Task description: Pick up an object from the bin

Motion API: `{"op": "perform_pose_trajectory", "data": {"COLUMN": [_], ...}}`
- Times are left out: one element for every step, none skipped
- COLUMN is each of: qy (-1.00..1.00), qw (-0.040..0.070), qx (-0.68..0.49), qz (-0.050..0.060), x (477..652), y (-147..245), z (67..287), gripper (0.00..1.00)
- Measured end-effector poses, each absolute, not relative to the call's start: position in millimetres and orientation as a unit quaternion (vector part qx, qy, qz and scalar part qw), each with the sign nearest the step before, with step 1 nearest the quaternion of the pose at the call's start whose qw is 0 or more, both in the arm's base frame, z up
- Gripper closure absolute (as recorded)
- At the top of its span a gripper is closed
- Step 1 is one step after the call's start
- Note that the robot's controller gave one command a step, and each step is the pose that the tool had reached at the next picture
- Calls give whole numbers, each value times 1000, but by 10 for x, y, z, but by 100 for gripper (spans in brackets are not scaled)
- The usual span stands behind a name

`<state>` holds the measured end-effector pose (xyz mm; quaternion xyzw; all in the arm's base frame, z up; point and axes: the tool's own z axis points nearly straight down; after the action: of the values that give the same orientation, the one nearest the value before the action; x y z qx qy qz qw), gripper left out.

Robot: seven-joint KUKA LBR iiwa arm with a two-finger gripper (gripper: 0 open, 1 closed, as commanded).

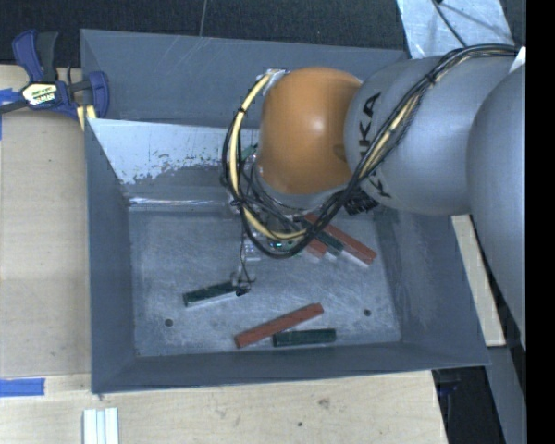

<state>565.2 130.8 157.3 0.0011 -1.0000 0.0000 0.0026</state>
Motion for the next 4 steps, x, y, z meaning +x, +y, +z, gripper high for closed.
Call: {"op": "perform_pose_trajectory", "data": {"qy": [-1000, -999, -999, -995], "qw": [-1, -3, 4, -2], "qx": [0, 39, 47, 99], "qz": [0, 0, 0, 0], "x": [5672, 5591, 5597, 5506], "y": [1302, 1346, 1367, 1512], "z": [1617, 923, 477, 1010], "gripper": [0, 0, 0, 0]}}
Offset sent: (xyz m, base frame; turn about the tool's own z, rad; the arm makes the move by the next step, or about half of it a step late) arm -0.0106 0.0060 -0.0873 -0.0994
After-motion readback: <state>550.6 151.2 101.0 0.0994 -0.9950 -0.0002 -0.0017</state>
